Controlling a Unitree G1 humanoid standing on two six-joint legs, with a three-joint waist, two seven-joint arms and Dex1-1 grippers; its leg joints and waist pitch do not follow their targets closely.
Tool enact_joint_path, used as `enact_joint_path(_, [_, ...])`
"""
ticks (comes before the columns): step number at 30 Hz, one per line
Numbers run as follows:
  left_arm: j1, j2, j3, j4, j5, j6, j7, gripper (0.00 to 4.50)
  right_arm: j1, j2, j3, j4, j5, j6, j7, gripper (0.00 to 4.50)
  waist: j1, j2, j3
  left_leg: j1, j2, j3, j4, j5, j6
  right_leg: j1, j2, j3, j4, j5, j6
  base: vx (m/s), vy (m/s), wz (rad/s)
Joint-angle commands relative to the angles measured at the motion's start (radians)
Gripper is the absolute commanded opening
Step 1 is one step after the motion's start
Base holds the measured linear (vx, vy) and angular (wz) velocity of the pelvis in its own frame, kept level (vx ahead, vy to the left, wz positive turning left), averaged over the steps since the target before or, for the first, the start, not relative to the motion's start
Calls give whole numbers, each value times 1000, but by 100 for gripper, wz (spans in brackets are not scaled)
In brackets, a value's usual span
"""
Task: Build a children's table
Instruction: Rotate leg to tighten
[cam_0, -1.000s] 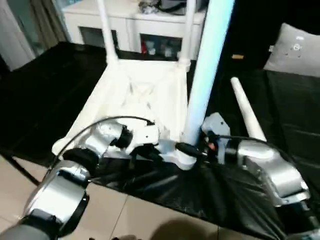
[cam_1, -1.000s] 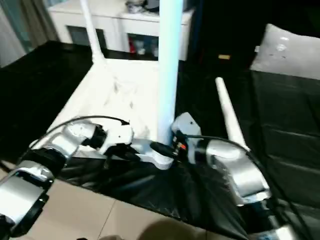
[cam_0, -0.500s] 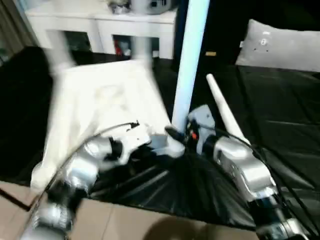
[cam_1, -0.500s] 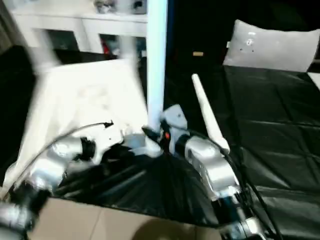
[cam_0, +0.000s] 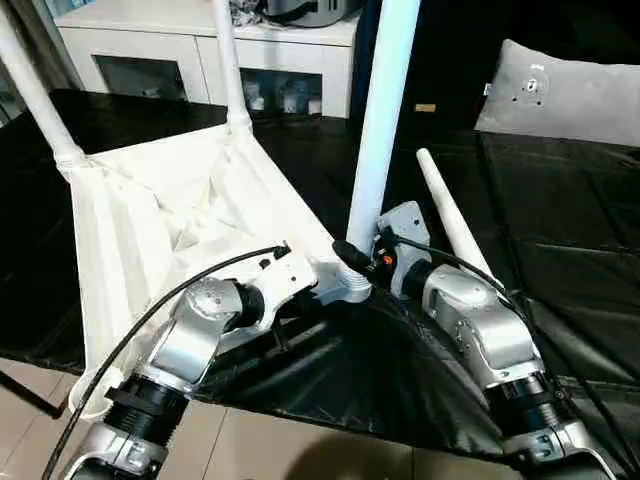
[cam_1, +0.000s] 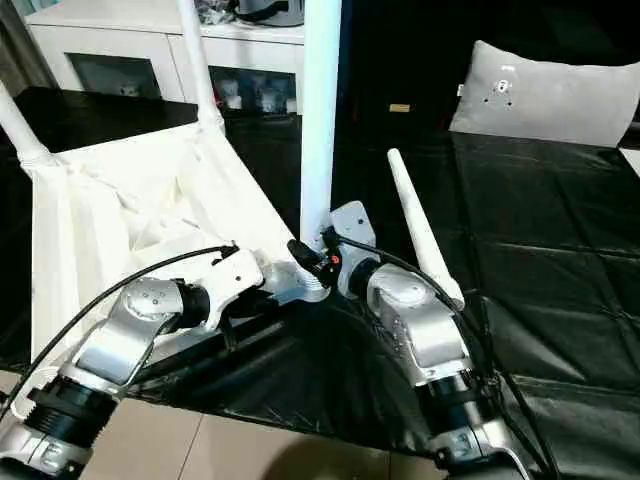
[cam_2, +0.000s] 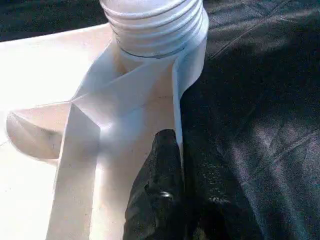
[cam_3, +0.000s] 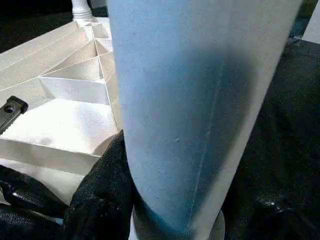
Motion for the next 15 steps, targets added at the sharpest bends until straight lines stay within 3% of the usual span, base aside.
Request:
enact_joint_path(1, [-38,-5,-14,-38,-21,-27,-15,0,36,-1,23,153,-44,52,-16,224,8,7,-37,0,64,-36,-79,-304,-5,27,-94,57,-90,-333,-177,0,0,0])
enact_joint_path(4, [-48,-11,8,-16,-43,-30,-9,0,26,-1,17,168,-44,44,-18,261,9,9,-38,4,63,-35,-77,-306,-3,24,-94,57,-93,-344,-181,0,0,0])
enact_joint_path(5, [-56,-2,7,7,-42,-52,-12,0,24,-7,8,168,-43,41,-21,268,15,11,-45,8,63,-30,-71,-274,-1,24,-93,60,-88,-274,-195,0,0,0])
enact_joint_path(7, [-63,7,4,26,-42,-69,-19,0,27,-19,9,161,-45,43,-14,303,15,12,-44,-3,64,-32,-74,-234,7,32,-89,56,-76,-188,-208,0,0,0])
enact_joint_path(12, [-93,28,-2,87,-39,-110,-30,0,71,-73,21,88,-37,48,54,339,29,15,-50,0,65,-28,-65,-185,22,39,-90,54,-69,-83,-227,0,0,0])
enact_joint_path(13, [-104,32,-3,105,-41,-121,-33,0,86,-85,19,68,-32,30,72,355,34,21,-52,-1,64,-28,-62,-166,26,40,-92,54,-64,-48,-232,0,0,0])
enact_joint_path(15, [-118,38,-8,128,-42,-137,-41,0,112,-104,16,34,-24,-7,103,362,34,16,-51,-4,63,-28,-62,-161,34,43,-91,52,-63,-40,-236,0,0,0])
